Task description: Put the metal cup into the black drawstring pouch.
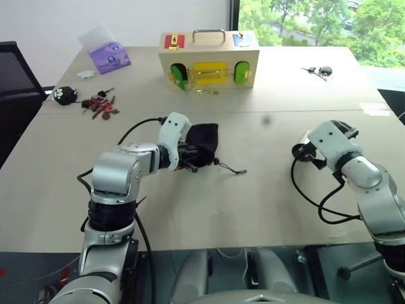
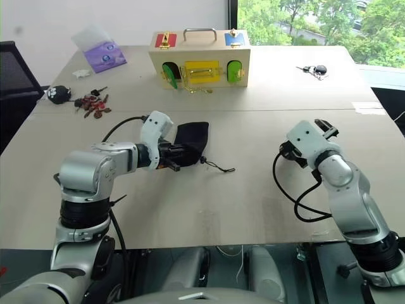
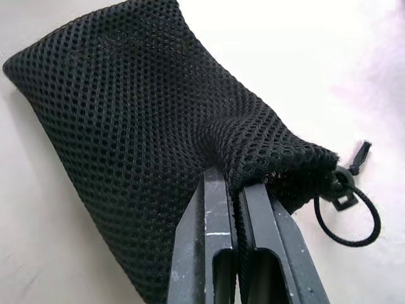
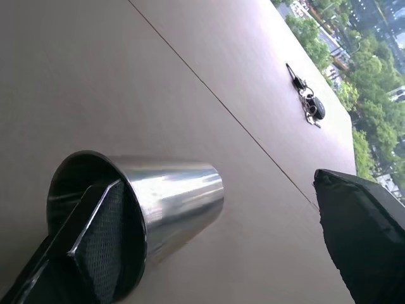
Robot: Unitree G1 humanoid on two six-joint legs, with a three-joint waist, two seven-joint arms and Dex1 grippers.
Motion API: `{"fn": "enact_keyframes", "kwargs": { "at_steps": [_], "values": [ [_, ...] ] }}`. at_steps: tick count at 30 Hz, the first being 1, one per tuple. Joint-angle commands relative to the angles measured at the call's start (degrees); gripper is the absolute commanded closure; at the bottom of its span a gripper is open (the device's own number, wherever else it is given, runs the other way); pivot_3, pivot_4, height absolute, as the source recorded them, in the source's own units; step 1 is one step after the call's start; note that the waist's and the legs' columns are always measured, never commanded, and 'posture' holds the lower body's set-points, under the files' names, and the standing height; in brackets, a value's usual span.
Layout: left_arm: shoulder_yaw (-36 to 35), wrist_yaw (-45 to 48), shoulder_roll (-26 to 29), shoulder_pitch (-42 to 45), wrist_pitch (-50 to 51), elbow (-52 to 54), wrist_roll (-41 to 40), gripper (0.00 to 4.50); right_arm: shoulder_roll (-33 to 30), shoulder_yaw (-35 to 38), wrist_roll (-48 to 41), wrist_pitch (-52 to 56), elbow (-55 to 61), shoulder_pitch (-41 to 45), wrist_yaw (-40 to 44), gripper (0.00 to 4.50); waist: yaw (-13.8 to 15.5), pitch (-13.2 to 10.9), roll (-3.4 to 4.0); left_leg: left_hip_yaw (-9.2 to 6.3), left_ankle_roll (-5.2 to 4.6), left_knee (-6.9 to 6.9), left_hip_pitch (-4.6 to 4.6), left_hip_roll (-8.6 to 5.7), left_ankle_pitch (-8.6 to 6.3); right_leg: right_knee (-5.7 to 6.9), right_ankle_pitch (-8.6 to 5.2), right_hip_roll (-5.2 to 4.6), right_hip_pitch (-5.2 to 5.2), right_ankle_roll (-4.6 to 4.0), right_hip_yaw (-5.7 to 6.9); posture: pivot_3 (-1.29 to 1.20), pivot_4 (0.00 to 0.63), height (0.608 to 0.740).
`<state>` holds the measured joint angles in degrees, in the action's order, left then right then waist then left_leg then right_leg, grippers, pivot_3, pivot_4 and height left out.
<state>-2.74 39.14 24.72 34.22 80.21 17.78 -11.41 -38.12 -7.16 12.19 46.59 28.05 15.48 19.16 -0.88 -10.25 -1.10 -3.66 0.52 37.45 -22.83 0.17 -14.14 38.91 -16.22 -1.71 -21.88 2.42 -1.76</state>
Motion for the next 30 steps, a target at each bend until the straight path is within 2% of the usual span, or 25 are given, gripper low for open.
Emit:
{"fn": "enact_keyframes", "kwargs": {
  "at_steps": [1,2,3,4,7,8,12,20,23,27,30],
  "values": [
    [-1.9,-3.2,-0.8,2.2,0.4,0.6,-1.6,4.47,-0.2,-0.5,1.9,3.2,0.4,1.1,0.3,0.0,0.1,0.0,0.0,0.0,0.0,0.0,-0.01,0.0,0.0,-0.02,0.0,-0.01,0.0,0.0,0.0,0.0,0.15,0.74],
    [-2.3,-3.9,-1.1,2.5,0.7,0.2,-1.9,4.47,-0.5,-0.8,2.5,3.0,-0.2,1.1,0.1,0.0,0.1,0.0,0.0,0.01,0.0,0.0,-0.03,-0.01,0.0,-0.03,0.0,-0.03,0.0,0.0,0.0,0.0,0.15,0.74],
    [-2.4,-4.5,-1.3,2.8,1.0,0.0,-2.4,4.5,-0.7,-0.8,2.9,2.5,-0.9,1.1,0.0,0.53,0.1,0.0,0.0,0.02,0.0,0.0,-0.02,-0.03,0.0,-0.03,0.0,-0.06,0.0,0.0,0.0,0.0,0.15,0.74],
    [-2.6,-5.0,-1.3,3.0,1.3,-0.1,-2.8,4.5,-1.0,-0.8,3.2,2.0,-1.5,1.1,0.0,0.78,0.1,0.0,0.0,0.03,0.0,0.0,-0.02,-0.04,0.0,-0.03,0.0,-0.07,0.0,0.01,0.0,0.0,0.15,0.74],
    [-3.5,-6.5,-1.6,3.9,2.5,-0.2,-4.0,4.5,-1.7,-0.6,3.2,-1.2,-3.3,0.8,1.0,2.24,0.1,0.0,0.0,0.02,0.0,0.0,-0.01,-0.04,0.0,-0.02,0.0,-0.07,0.0,0.01,0.0,0.0,0.15,0.74],
    [-3.8,-6.9,-1.7,4.1,3.2,-0.2,-4.4,4.5,-1.8,-0.5,3.1,-2.5,-3.9,0.7,1.1,2.54,0.1,0.0,0.0,0.02,0.0,0.0,-0.01,-0.04,0.0,-0.03,0.0,-0.06,0.0,0.01,0.01,0.0,0.15,0.74],
    [-4.4,-8.5,-1.4,4.5,5.0,0.2,-6.0,4.5,-1.3,0.1,2.7,-5.7,-5.9,0.3,1.3,4.49,-0.1,0.0,0.0,0.04,0.0,0.0,-0.01,-0.04,0.0,-0.02,0.0,-0.06,-0.01,0.01,-0.01,0.0,0.15,0.74],
    [-9.2,-11.7,-4.0,5.9,11.1,-0.8,-8.4,4.5,3.3,6.8,-3.4,-6.3,-5.9,0.4,3.0,4.49,0.0,0.0,-0.02,0.05,0.01,0.0,0.01,-0.02,0.01,0.0,0.01,-0.05,0.0,0.01,-0.03,0.0,0.15,0.74],
    [-15.4,-15.3,-9.4,8.8,12.2,-5.4,-8.7,4.5,8.4,11.8,-11.8,-2.9,-1.8,1.9,5.6,4.49,0.1,0.0,-0.02,0.03,0.02,0.0,0.01,-0.02,0.01,0.0,0.01,-0.05,0.0,0.01,-0.01,0.0,0.15,0.74],
    [-22.0,-20.7,-15.5,10.9,12.3,-9.8,-8.4,4.5,13.3,14.9,-21.5,0.5,4.7,2.5,8.9,4.49,0.0,0.0,-0.02,0.01,0.02,0.01,0.0,-0.03,0.01,0.0,0.01,-0.05,0.0,0.02,0.01,0.0,0.15,0.74],
    [-25.2,-21.8,-17.5,13.1,12.3,-11.6,-10.3,4.5,17.4,16.3,-30.0,4.2,8.8,3.0,10.1,4.49,0.0,0.0,-0.02,-0.02,0.02,-0.01,-0.02,-0.03,0.0,-0.03,0.01,-0.07,-0.01,0.02,0.03,0.0,0.15,0.74]
  ]
}}
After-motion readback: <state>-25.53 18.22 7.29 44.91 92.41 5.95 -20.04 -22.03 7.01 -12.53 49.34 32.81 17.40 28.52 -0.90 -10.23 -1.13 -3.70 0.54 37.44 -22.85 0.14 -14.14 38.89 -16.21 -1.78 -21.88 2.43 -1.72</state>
